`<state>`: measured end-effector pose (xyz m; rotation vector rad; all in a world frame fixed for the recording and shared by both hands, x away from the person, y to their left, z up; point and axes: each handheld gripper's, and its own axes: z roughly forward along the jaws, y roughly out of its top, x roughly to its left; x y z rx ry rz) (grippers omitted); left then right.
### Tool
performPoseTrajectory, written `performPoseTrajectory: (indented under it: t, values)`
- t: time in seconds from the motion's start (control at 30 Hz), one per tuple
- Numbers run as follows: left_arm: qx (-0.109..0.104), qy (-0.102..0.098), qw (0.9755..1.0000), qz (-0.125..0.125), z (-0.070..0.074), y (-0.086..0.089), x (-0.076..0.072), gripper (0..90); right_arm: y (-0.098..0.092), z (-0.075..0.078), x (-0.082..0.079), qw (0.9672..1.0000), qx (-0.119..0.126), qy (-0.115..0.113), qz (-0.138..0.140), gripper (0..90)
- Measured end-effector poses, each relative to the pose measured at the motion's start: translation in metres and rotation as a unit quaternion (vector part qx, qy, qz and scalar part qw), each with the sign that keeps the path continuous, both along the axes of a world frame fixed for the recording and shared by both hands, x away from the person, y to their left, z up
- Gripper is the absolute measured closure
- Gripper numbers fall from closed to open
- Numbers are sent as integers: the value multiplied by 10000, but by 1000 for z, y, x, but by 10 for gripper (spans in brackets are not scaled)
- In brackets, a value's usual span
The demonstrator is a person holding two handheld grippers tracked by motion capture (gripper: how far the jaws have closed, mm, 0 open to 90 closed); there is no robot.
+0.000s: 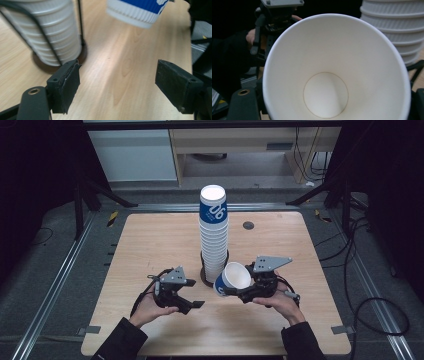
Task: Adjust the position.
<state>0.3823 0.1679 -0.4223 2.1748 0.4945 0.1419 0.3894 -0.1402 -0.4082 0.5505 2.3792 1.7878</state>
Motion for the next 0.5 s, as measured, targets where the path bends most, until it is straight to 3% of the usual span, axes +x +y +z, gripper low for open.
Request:
performPoseTrajectory:
  t: [0.27, 0.5]
  values:
    - [-144, 67, 9982, 585, 1, 22, 12, 190, -15, 4, 3, 9981, -134, -8, -593, 199]
    - [-172, 92, 9962, 843, 1, 31, 17, 190, -27, 7, 6, 9944, -169, -9, -1046, 200]
